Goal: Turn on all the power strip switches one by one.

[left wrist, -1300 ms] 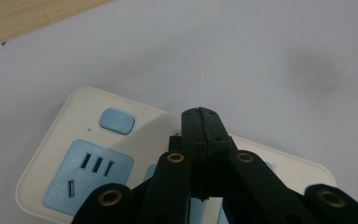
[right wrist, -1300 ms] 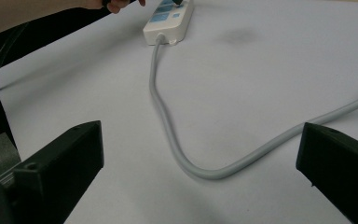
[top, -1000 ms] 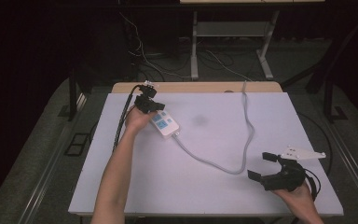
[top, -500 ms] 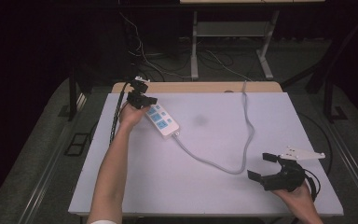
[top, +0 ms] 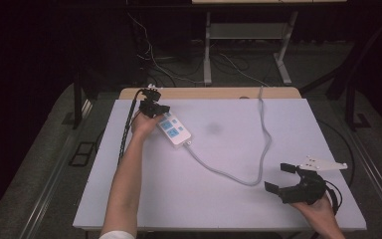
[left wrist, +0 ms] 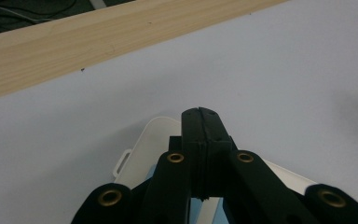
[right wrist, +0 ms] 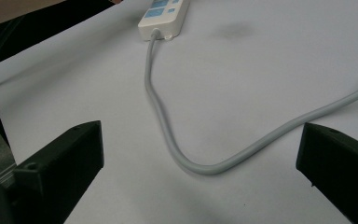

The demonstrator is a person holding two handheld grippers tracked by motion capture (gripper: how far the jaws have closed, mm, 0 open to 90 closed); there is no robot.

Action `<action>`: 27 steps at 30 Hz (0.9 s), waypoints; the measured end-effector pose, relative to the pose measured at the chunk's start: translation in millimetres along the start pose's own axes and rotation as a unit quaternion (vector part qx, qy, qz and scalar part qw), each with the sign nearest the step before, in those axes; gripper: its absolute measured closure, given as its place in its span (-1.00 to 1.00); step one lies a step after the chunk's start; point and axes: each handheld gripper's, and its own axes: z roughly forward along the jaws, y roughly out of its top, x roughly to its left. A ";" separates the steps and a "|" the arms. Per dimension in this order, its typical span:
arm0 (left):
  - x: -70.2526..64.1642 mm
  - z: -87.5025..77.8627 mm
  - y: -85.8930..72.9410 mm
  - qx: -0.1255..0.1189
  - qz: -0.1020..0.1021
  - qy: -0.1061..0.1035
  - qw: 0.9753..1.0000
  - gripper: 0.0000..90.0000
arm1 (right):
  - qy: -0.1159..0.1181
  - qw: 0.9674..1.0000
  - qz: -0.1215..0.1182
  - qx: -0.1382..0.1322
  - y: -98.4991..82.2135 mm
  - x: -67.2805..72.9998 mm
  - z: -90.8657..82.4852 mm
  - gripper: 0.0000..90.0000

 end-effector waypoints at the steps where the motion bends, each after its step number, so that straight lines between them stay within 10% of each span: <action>1: 0.0 0.9 -0.3 0.000 -0.001 0.000 1.000 0.98 | 0.000 1.000 0.000 0.000 0.0 -0.2 -0.3 -0.99; 27: 3.0 8.1 -7.1 0.002 -0.029 -0.005 1.000 0.99 | 0.001 1.000 -0.002 0.003 -0.1 0.4 0.4 -0.99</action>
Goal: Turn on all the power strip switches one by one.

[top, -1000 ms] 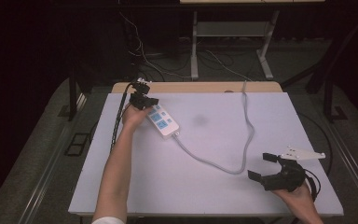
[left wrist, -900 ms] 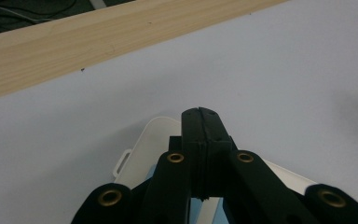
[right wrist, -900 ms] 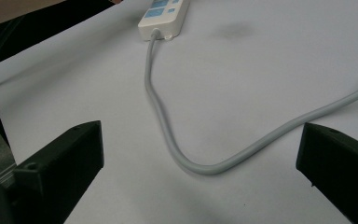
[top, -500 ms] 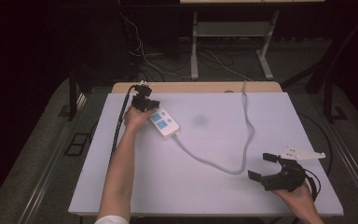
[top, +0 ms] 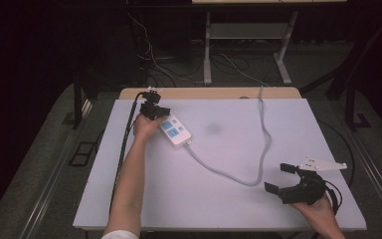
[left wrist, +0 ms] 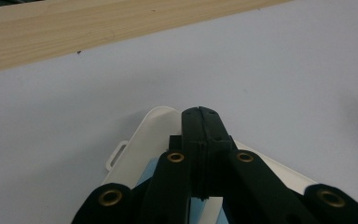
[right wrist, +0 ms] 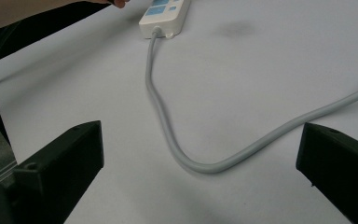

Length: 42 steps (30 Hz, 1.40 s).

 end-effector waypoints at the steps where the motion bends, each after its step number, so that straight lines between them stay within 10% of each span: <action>1: 0.6 -0.1 0.2 0.002 0.000 -0.002 1.000 0.99 | 0.000 1.000 0.000 0.000 0.0 0.0 -0.1 -0.99; 15: 3.9 1.9 2.5 0.014 -0.036 -0.009 0.999 1.00 | -0.001 1.000 -0.003 -0.001 0.0 0.5 -1.6 -0.99; 42: -5.4 -7.1 5.2 -0.005 -0.020 0.010 1.000 0.99 | -0.004 1.000 -0.002 -0.003 0.4 -0.9 -1.6 -0.99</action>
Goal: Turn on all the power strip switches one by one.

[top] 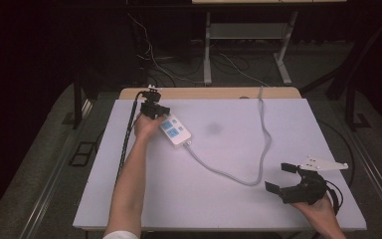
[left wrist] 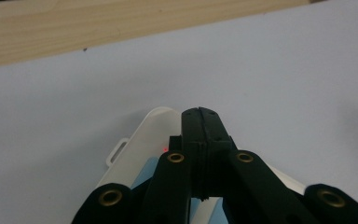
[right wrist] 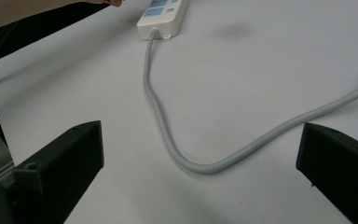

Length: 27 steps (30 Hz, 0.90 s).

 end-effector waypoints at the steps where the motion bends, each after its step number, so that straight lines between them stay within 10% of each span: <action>1: -0.4 -2.8 0.7 -0.003 0.002 -0.001 1.000 0.98 | 0.000 1.000 0.000 0.000 0.0 -0.2 0.0 -0.99; 15: -7.9 -50.5 -8.8 -0.037 0.025 -0.060 0.997 0.23 | 0.001 1.000 0.000 -0.001 0.1 0.2 -0.3 -0.99; 27: -11.0 -88.7 -43.7 -0.073 0.015 -0.128 0.989 -0.73 | 0.000 1.000 0.004 -0.002 -0.7 -0.7 -0.5 -0.99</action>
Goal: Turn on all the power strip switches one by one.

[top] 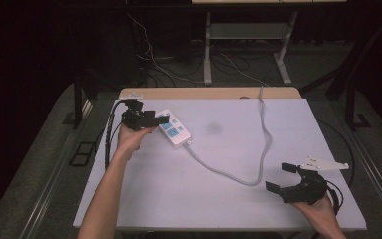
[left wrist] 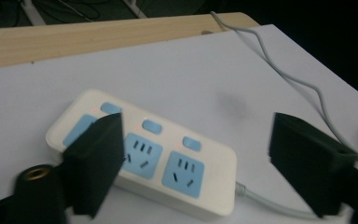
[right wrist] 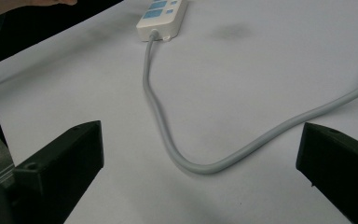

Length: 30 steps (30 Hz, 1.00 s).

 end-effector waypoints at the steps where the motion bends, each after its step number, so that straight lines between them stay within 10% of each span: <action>1: -1.5 -1.7 -2.5 0.005 0.003 0.001 1.000 -0.76 | 0.000 1.000 0.000 0.000 0.0 0.0 -0.1 -0.99; 5: -9.4 -11.3 -12.1 0.002 0.001 0.003 1.000 -1.00 | 0.001 1.000 0.001 -0.001 -0.2 0.0 -0.5 -0.99; 30: -77.9 -67.2 -79.3 -0.052 0.057 0.003 0.997 -1.00 | 0.004 1.000 0.000 0.004 -0.2 1.2 1.4 -0.99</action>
